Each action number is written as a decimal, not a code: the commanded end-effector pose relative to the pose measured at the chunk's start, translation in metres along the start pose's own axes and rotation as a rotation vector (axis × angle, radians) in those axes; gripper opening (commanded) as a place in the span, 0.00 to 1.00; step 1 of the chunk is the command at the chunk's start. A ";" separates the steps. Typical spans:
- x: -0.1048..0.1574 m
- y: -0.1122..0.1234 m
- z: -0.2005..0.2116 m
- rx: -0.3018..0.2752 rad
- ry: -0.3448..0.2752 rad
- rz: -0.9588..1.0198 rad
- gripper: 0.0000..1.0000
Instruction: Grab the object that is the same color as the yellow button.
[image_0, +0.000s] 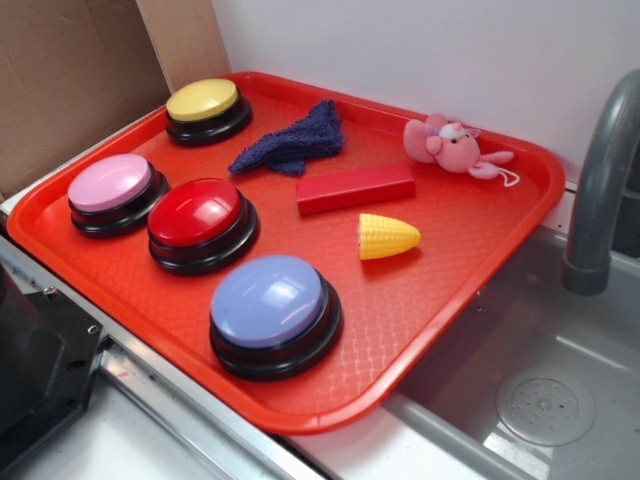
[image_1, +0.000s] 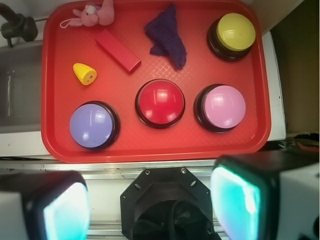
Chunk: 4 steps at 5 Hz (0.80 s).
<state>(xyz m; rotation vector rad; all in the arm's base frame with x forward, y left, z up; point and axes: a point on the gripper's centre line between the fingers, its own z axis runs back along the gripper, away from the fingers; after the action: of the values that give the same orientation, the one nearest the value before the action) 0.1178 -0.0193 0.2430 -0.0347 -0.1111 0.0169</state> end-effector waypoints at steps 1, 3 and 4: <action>0.000 0.000 0.000 0.000 0.000 0.000 1.00; 0.074 -0.066 -0.043 0.037 -0.041 -0.471 1.00; 0.096 -0.086 -0.082 0.043 0.010 -0.578 1.00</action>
<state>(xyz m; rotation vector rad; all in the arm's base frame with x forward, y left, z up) 0.2221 -0.0975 0.1629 0.0512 -0.0412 -0.5418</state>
